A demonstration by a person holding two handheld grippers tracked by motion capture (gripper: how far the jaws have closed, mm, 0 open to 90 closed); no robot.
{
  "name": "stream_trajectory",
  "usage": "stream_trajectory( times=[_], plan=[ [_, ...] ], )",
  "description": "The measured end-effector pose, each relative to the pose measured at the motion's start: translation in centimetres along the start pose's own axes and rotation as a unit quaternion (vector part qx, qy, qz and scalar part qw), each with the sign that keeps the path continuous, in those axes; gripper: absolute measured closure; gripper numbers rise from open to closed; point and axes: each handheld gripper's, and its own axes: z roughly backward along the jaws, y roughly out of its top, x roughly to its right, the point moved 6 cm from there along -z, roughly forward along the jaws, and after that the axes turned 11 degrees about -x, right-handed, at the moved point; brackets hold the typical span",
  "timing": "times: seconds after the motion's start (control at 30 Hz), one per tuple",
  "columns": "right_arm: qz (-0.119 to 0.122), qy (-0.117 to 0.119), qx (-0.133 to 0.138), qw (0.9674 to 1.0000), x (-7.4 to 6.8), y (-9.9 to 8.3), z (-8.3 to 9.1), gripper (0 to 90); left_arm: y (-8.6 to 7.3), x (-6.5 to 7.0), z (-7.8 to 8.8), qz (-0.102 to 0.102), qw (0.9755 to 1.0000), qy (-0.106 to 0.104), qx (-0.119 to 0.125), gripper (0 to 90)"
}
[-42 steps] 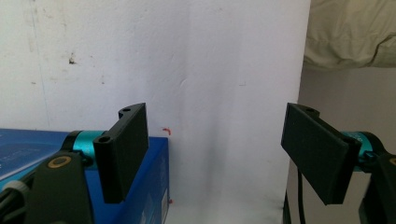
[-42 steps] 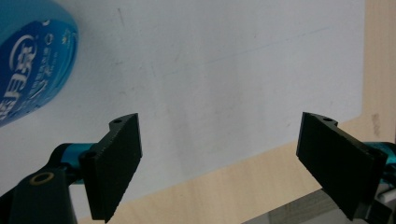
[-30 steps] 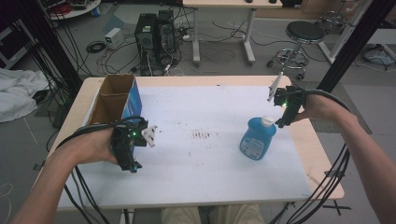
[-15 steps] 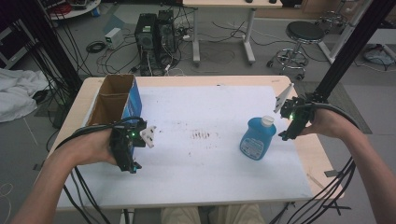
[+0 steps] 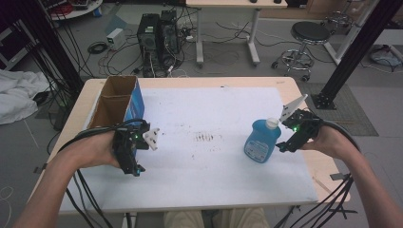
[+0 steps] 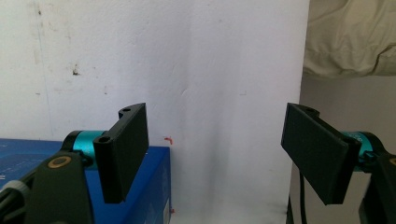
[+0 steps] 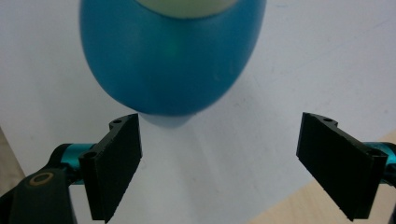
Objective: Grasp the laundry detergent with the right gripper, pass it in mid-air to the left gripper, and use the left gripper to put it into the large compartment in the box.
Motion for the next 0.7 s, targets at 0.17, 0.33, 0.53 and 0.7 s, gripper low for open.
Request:
stream_trajectory(
  times=[0.17, 0.33, 0.53, 0.7],
  plan=[
    [-0.026, 0.012, 0.051, 0.9983, -1.0, 0.3, -0.4, 13.4, -0.2, 0.0, -0.1, 0.002, 1.0, 0.0, 0.002, 23.3],
    [-0.039, 0.012, 0.064, 0.9971, -1.8, 0.7, -1.2, 13.4, -0.1, 0.0, -0.2, 0.001, 1.0, 0.0, 0.002, 23.4],
    [-0.071, 0.009, 0.104, 0.992, -2.0, 0.9, -1.8, 13.4, -0.1, 0.0, -0.3, 0.001, 1.0, -0.001, 0.003, 23.3],
    [-0.086, 0.006, 0.127, 0.9881, -2.2, 1.0, -2.2, 13.4, -0.1, 0.0, -0.4, 0.002, 1.0, 0.0, 0.006, 23.4]
  ],
)
